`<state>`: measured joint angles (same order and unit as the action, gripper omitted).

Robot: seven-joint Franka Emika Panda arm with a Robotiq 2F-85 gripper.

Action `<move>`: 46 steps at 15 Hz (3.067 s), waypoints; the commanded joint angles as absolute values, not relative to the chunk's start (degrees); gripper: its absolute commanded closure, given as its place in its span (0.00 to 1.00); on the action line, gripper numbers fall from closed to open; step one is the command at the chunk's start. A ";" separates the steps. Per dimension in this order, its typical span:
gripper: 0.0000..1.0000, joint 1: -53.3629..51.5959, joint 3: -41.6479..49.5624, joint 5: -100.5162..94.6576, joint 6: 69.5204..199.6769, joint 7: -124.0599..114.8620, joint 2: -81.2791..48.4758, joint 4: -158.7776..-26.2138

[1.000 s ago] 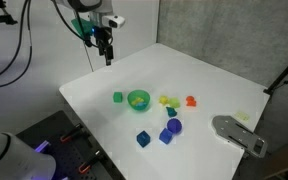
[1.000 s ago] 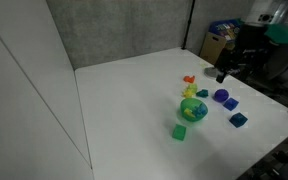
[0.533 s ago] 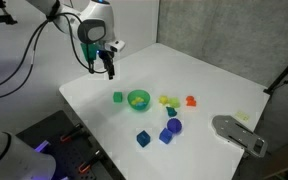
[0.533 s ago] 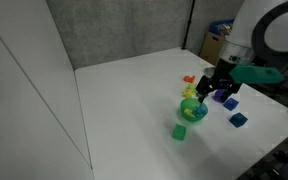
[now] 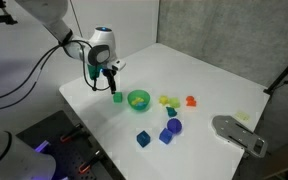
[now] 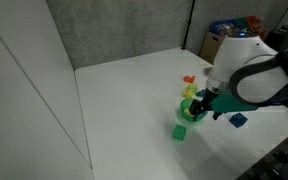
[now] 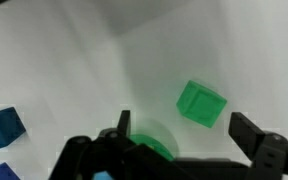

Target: Pick up the green block and put it in the green bowl

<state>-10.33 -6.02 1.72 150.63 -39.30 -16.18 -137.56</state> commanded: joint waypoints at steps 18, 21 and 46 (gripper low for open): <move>0.00 -20.76 0.70 6.79 154.75 -49.83 -41.95 -115.23; 0.00 -21.26 0.90 7.12 154.63 -52.52 -43.22 -114.09; 0.73 -19.74 2.73 2.62 138.04 -55.85 -34.91 -107.20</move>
<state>-20.75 1.44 5.20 142.67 -55.79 -36.76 -109.47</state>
